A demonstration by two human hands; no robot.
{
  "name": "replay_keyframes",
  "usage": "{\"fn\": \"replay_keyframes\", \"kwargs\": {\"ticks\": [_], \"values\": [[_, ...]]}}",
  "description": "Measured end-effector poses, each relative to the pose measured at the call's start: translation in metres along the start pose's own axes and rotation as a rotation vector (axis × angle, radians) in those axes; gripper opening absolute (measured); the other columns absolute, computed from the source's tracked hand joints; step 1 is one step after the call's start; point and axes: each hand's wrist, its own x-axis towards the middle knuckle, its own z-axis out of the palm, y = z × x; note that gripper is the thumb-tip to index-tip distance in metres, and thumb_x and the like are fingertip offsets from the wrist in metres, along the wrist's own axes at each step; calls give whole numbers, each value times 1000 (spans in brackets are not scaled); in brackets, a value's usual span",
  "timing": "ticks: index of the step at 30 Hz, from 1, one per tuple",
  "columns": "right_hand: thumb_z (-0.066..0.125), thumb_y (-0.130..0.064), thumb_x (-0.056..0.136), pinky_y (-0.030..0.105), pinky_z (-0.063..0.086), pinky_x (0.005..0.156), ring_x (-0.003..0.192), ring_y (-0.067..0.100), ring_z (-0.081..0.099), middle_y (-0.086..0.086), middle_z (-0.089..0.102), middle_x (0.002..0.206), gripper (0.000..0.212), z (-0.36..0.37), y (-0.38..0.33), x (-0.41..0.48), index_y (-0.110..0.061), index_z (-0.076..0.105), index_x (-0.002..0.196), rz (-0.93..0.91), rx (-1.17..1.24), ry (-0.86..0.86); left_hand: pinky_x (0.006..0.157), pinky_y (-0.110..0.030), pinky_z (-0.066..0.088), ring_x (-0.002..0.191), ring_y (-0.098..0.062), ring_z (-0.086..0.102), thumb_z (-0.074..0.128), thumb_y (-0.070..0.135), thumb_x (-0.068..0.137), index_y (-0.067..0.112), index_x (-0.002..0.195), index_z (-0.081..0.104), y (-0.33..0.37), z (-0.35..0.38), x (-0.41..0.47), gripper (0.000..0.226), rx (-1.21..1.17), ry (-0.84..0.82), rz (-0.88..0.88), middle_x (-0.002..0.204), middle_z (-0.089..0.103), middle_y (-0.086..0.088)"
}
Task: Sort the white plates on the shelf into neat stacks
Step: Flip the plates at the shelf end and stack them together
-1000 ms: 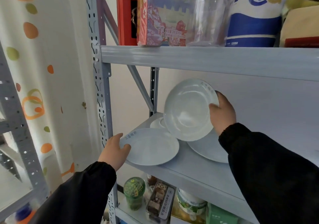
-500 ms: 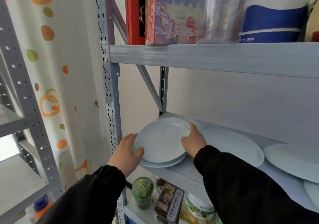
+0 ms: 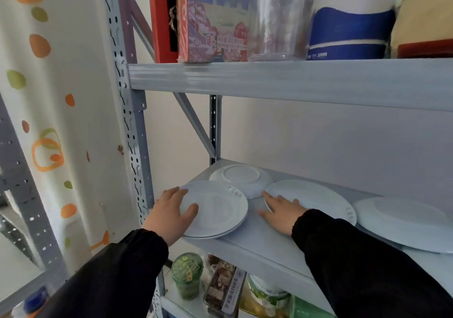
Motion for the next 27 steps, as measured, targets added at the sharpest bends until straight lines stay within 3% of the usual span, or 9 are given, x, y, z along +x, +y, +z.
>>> {"fn": "replay_keyframes", "kwargs": {"ticks": [3, 7, 15, 23, 27], "values": [[22, -45, 102, 48, 15, 117, 142, 35, 28, 12, 30, 156, 59, -6, 8, -11, -31, 1, 156, -9, 6, 12, 113, -40, 30, 138, -22, 35, 41, 58, 92, 25, 146, 38, 3, 3, 3, 63, 24, -47, -12, 154, 30, 2], [21, -41, 103, 46, 12, 116, 142, 38, 26, 10, 27, 157, 56, -12, 23, -23, -30, 3, 156, 30, -3, 3, 114, -40, 28, 138, -19, 35, 41, 56, 94, 23, 145, 41, 11, 5, 3, 61, 64, -45, 8, 153, 34, 1], [24, -44, 102, 45, 10, 118, 143, 38, 26, 12, 25, 158, 59, -8, 51, -21, -32, 5, 155, 53, 14, -2, 113, -38, 28, 136, -18, 37, 43, 52, 95, 22, 142, 45, 19, 7, 2, 56, 85, -34, 17, 149, 41, 2], [30, -51, 98, 47, 23, 114, 140, 43, 27, 8, 28, 157, 63, -6, 61, -20, -35, 7, 154, 81, 46, -5, 113, -38, 27, 135, -18, 38, 44, 51, 94, 22, 140, 47, 20, 10, 6, 55, 75, -44, 24, 147, 43, 1], [38, -70, 86, 56, 21, 113, 148, 35, 11, 1, 8, 164, 82, -15, 58, -18, -39, 3, 153, 71, -55, 56, 113, -38, 27, 134, -17, 39, 43, 52, 94, 22, 140, 48, 20, 10, 6, 55, 84, -28, 39, 146, 44, 2]]}}
